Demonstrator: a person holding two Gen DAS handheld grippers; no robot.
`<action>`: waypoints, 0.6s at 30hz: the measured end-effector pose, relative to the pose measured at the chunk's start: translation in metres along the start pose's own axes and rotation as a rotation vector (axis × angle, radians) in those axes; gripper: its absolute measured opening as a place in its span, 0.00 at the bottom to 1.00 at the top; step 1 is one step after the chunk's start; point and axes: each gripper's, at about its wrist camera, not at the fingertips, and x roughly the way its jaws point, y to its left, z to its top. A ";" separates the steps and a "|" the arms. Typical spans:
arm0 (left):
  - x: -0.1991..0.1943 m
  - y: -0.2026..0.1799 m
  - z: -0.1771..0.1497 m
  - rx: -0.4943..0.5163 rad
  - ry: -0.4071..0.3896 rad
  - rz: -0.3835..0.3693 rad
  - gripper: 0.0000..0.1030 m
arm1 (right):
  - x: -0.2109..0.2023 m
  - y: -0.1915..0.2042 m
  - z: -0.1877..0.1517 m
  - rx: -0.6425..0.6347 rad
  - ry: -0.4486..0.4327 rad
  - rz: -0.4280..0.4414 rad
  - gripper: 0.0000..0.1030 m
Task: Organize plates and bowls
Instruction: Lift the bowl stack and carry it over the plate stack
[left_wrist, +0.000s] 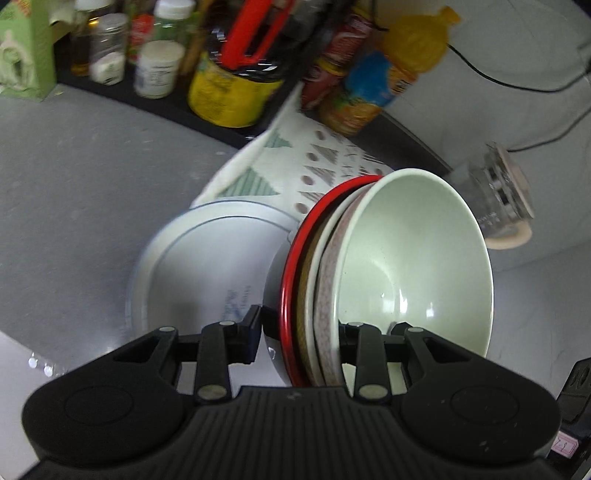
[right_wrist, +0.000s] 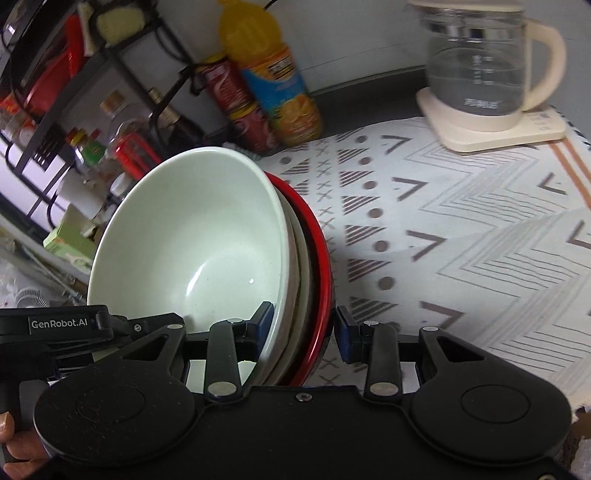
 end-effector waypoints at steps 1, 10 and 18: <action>-0.001 0.005 0.000 -0.011 -0.001 0.005 0.30 | 0.003 0.004 0.000 -0.007 0.008 0.002 0.34; 0.001 0.042 -0.003 -0.098 0.012 0.046 0.30 | 0.032 0.028 -0.009 -0.064 0.075 0.023 0.34; 0.014 0.054 -0.001 -0.117 0.041 0.080 0.30 | 0.050 0.037 -0.015 -0.071 0.114 0.009 0.34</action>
